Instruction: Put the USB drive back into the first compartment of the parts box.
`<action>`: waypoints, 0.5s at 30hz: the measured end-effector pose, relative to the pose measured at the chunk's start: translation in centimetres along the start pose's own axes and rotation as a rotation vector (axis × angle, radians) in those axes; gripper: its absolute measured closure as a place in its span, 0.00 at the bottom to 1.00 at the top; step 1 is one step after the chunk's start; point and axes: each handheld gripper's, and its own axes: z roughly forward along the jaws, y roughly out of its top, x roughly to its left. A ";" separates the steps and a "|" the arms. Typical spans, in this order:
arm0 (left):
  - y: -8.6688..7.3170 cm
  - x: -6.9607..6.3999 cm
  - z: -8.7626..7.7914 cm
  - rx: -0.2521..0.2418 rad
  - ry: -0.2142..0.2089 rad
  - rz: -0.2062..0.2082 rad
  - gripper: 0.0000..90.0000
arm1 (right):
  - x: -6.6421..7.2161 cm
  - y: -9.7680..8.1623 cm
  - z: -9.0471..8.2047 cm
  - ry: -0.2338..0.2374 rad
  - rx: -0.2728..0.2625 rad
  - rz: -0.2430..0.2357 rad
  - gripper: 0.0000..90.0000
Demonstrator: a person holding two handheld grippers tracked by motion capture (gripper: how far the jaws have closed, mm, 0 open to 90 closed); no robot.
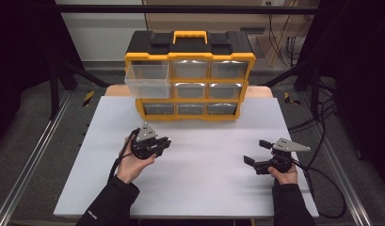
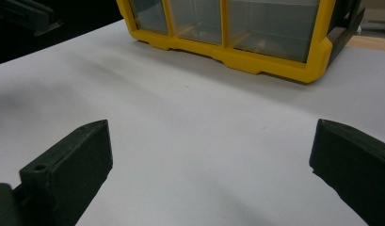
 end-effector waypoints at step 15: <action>0.6 0.5 -1.5 -0.008 0.034 0.019 0.88 | 0.0 0.0 0.1 0.000 0.006 0.000 0.01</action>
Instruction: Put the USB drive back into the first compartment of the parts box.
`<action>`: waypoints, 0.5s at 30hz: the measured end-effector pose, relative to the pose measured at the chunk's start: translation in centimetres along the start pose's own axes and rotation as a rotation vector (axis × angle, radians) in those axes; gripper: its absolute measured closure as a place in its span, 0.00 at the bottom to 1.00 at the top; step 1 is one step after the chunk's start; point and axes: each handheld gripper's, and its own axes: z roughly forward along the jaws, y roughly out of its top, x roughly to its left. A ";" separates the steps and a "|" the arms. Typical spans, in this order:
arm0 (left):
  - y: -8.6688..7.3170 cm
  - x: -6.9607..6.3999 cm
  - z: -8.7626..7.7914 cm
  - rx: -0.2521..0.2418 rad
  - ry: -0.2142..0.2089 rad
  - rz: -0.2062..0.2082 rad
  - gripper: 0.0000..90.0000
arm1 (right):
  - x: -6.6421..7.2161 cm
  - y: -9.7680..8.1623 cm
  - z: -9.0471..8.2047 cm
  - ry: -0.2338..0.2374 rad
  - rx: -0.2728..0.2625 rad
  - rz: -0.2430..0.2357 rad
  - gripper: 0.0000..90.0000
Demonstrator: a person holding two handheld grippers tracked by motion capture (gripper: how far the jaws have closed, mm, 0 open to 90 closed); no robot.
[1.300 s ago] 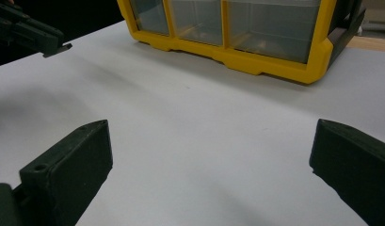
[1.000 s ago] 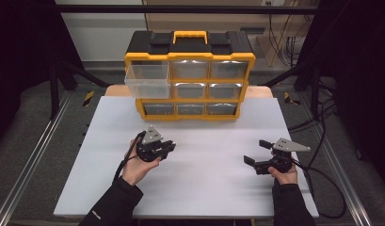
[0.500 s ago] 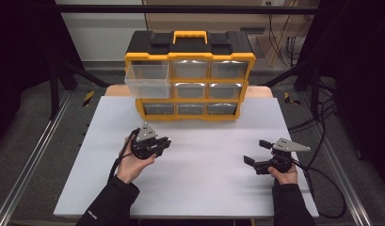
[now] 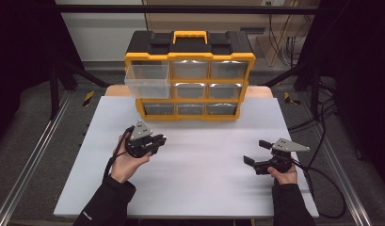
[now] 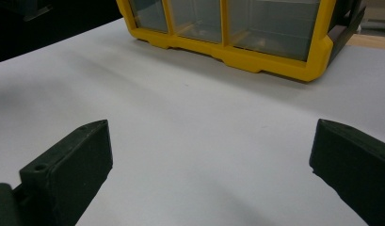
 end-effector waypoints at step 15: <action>0.7 0.4 -1.2 -0.018 -0.009 0.005 0.88 | 0.0 0.0 -0.1 -0.004 -0.002 -0.001 0.01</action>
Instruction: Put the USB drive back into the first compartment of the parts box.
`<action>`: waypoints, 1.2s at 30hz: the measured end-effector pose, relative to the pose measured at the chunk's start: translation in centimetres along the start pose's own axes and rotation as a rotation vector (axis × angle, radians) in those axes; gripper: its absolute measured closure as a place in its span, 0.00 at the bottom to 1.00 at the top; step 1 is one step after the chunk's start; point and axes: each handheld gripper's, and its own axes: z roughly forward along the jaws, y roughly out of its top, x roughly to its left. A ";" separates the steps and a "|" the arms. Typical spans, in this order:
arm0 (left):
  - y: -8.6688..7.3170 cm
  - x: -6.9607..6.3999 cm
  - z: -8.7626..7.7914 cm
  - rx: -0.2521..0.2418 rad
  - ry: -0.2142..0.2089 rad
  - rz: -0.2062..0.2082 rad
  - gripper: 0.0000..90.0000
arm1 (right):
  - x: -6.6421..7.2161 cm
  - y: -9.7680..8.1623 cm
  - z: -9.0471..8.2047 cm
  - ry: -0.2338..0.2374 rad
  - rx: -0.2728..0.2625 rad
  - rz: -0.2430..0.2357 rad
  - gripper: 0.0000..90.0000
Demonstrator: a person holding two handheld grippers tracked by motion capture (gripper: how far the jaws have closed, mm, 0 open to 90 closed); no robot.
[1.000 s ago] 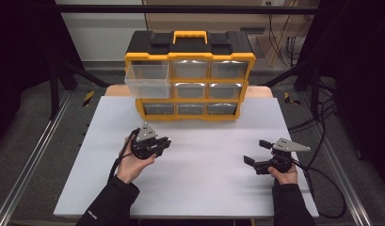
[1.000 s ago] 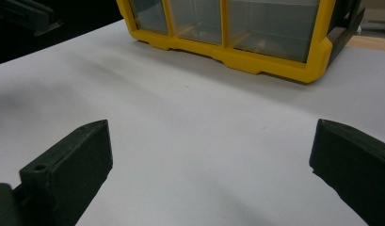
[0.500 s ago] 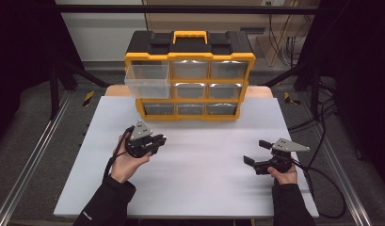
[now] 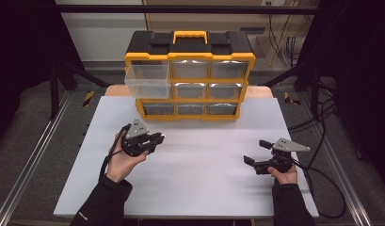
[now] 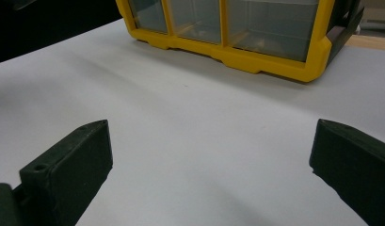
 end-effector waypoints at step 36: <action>3.1 1.4 -3.2 -0.047 0.036 0.037 0.88 | 0.0 0.0 0.0 -0.001 -0.002 0.001 0.01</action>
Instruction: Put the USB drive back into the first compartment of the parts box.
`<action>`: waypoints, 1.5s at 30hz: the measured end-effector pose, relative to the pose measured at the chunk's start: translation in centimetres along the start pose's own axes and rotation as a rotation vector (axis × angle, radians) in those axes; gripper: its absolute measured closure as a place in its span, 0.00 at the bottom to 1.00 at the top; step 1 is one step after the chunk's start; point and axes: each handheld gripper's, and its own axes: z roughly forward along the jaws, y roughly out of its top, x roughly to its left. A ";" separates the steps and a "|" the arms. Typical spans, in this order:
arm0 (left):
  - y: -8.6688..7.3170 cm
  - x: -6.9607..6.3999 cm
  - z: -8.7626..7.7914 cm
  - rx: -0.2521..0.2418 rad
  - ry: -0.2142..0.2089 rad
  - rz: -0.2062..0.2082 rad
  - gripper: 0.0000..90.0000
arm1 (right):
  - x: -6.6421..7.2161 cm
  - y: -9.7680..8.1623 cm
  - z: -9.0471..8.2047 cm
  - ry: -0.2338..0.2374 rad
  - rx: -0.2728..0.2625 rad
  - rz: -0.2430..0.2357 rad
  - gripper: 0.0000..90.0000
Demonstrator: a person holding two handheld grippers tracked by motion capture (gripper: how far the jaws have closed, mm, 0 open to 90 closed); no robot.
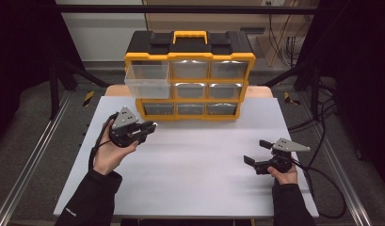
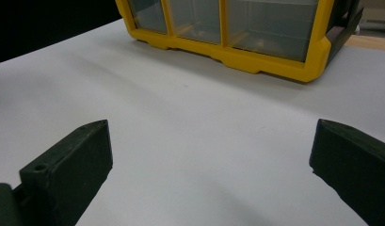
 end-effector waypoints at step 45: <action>3.9 1.3 -2.8 -0.041 0.030 0.046 0.88 | 0.0 0.0 -0.1 -0.002 -0.003 0.000 0.01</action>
